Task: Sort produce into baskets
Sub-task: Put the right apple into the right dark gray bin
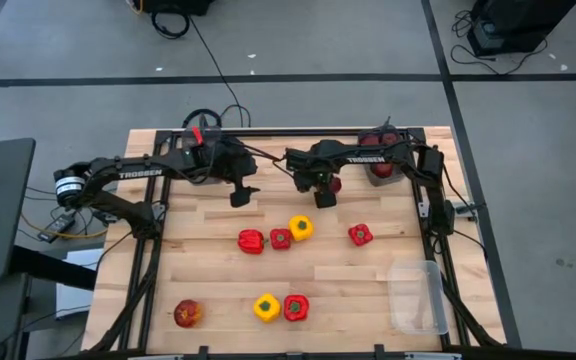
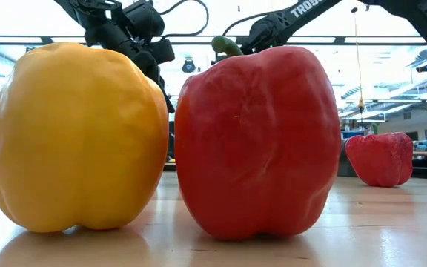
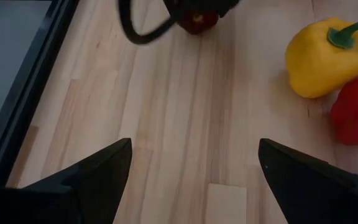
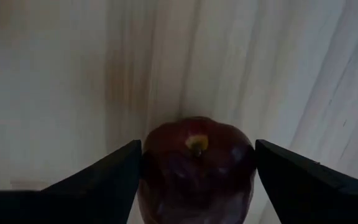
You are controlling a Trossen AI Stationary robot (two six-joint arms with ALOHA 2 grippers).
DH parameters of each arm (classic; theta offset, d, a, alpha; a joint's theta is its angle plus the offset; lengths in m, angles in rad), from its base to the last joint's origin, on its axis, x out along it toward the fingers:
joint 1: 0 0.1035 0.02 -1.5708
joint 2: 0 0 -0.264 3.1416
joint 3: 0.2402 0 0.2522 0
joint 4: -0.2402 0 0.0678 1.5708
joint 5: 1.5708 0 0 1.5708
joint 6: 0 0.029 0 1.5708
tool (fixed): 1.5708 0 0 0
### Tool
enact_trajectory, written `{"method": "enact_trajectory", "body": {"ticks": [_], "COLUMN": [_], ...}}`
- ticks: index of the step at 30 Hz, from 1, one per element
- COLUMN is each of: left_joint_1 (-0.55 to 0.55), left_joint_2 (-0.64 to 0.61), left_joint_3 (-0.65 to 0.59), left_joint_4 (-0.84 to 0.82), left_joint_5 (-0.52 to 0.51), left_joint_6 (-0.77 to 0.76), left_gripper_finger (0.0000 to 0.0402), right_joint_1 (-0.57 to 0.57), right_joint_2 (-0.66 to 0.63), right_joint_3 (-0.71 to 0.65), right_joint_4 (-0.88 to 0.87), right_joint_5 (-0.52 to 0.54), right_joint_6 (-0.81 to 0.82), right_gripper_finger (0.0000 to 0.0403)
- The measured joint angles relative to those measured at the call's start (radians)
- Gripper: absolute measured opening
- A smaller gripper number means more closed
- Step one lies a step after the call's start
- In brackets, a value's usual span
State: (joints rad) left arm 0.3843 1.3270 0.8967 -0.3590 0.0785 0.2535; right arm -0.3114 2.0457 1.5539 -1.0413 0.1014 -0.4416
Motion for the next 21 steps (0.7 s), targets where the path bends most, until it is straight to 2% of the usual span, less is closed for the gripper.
{"method": "enact_trajectory", "body": {"ticks": [4, 12, 21], "left_joint_1": [0.000, 0.000, 0.000], "left_joint_2": [0.000, 0.000, 0.001], "left_joint_3": [0.000, 0.000, 0.000], "left_joint_4": [-0.005, 0.002, 0.014], "left_joint_5": [0.001, 0.001, 0.001], "left_joint_6": [0.002, 0.009, 0.030], "left_gripper_finger": [0.0355, 0.0355, 0.0355], "right_joint_1": [-0.010, -0.012, -0.033], "right_joint_2": [0.000, 0.000, 0.000], "right_joint_3": [0.000, 0.000, -0.001], "right_joint_4": [-0.039, -0.092, -0.095], "right_joint_5": [0.006, 0.010, -0.024], "right_joint_6": [0.026, 0.083, 0.118], "right_gripper_finger": [0.0326, 0.0395, 0.0360]}}
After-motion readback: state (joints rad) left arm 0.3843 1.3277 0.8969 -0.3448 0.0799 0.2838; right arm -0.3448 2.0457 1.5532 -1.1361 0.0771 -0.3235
